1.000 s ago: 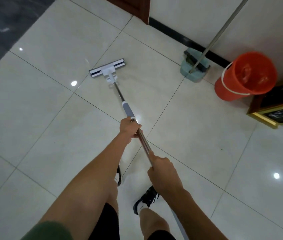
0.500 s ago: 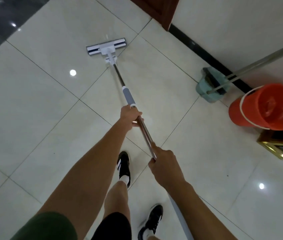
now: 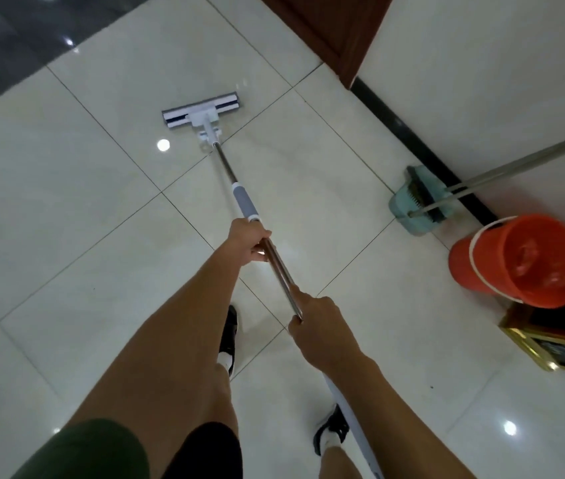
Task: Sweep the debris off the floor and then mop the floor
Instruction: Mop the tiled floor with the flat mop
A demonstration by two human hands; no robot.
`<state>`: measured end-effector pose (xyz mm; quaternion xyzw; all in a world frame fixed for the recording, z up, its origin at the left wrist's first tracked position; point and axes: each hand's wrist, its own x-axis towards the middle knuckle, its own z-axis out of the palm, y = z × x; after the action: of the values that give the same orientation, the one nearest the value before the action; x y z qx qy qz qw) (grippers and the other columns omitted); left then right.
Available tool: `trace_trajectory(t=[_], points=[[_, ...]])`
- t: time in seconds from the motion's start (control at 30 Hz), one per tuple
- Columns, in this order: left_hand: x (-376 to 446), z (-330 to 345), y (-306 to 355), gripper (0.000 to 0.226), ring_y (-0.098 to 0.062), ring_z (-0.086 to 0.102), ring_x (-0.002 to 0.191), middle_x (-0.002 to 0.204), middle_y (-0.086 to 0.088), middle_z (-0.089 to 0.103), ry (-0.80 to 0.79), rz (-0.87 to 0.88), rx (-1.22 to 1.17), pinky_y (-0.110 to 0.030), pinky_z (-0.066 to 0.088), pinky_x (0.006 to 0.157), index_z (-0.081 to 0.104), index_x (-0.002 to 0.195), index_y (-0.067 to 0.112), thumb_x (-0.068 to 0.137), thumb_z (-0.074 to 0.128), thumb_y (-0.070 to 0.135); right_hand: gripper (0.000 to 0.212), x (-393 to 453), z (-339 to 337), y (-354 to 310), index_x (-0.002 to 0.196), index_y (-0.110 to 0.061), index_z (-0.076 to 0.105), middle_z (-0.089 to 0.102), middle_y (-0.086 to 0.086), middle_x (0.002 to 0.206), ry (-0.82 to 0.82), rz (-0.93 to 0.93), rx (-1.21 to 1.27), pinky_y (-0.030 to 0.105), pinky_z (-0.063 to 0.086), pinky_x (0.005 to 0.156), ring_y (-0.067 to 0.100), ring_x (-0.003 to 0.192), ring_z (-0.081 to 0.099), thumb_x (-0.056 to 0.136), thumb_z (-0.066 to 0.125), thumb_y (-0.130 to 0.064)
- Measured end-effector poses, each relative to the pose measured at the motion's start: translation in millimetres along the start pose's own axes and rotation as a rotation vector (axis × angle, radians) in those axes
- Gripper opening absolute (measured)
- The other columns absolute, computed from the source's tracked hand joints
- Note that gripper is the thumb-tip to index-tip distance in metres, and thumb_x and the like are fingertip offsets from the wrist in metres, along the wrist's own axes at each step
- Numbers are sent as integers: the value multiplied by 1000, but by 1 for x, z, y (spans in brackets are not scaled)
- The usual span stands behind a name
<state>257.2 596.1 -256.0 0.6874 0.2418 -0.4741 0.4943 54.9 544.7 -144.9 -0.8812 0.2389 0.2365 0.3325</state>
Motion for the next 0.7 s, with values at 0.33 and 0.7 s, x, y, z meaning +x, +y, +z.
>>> trace_trajectory(t=[0.33, 0.7], points=[[-104, 73, -159, 16, -38, 68, 83, 82, -19, 60, 131, -72, -208, -60, 58, 75, 47, 103, 2, 95, 58, -6, 54, -125, 3, 137, 147, -13, 47, 50, 4, 79, -146, -224, -151, 26, 41, 60, 21, 65, 47, 94, 44, -6], [-141, 85, -226, 13, -37, 70, 77, 90, -25, 65, 218, -115, -366, -60, 59, 69, 52, 97, 2, 91, 62, -5, 54, -165, -1, 166, 151, -22, 34, 62, 4, 107, -304, -342, -358, 29, 42, 69, 19, 81, 50, 98, 38, -13]])
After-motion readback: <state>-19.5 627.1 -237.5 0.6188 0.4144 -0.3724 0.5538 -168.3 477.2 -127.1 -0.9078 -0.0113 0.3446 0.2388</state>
